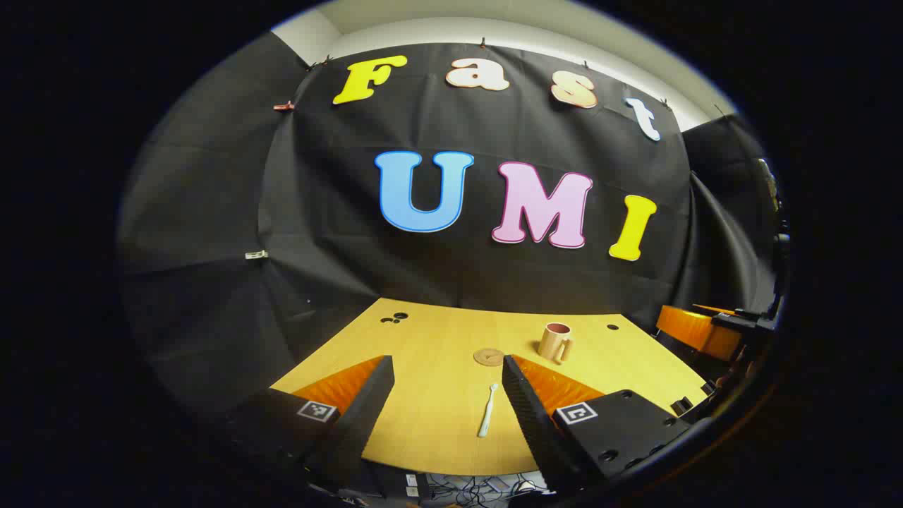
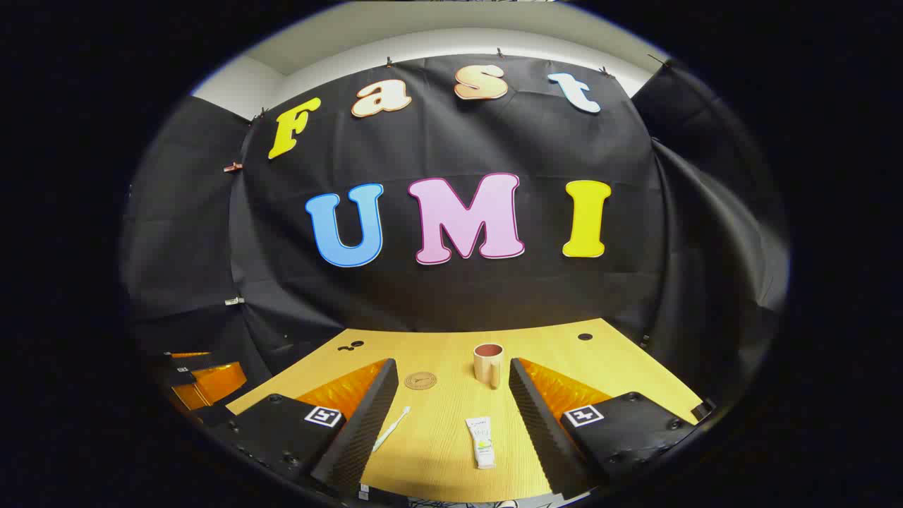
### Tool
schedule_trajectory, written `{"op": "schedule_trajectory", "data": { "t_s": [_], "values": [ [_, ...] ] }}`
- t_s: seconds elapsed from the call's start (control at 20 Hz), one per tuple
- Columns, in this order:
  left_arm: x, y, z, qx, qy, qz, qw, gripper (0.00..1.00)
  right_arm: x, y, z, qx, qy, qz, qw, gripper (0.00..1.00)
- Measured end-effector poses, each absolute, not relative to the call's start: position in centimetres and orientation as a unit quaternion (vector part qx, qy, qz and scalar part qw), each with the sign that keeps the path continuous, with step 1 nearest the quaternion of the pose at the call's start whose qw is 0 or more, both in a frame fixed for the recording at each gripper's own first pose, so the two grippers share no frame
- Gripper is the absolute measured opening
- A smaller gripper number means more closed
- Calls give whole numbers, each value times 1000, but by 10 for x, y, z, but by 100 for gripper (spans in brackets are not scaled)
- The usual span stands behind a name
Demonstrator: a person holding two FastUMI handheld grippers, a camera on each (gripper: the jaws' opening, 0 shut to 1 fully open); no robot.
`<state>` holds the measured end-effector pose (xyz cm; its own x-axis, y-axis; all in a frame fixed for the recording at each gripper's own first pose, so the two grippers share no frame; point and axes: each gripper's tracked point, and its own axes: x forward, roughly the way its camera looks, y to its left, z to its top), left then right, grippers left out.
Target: Put the toothbrush and toothpaste on the desktop into the cup, then pick up the cup and place it on the coaster on the desktop.
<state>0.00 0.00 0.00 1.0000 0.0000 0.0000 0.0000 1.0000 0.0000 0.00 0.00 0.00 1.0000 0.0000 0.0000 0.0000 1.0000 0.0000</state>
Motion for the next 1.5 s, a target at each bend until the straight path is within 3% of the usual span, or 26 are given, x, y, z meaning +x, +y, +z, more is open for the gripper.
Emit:
{"op": "schedule_trajectory", "data": {
  "t_s": [0.95,1.5],
  "values": [
    [46,-28,-13,14,23,-29,999,97,42,-18,-30,-12,62,6,998,98],
    [60,-20,-26,10,51,0,999,97,76,-35,-70,-25,141,-1,990,98]
  ]
}}
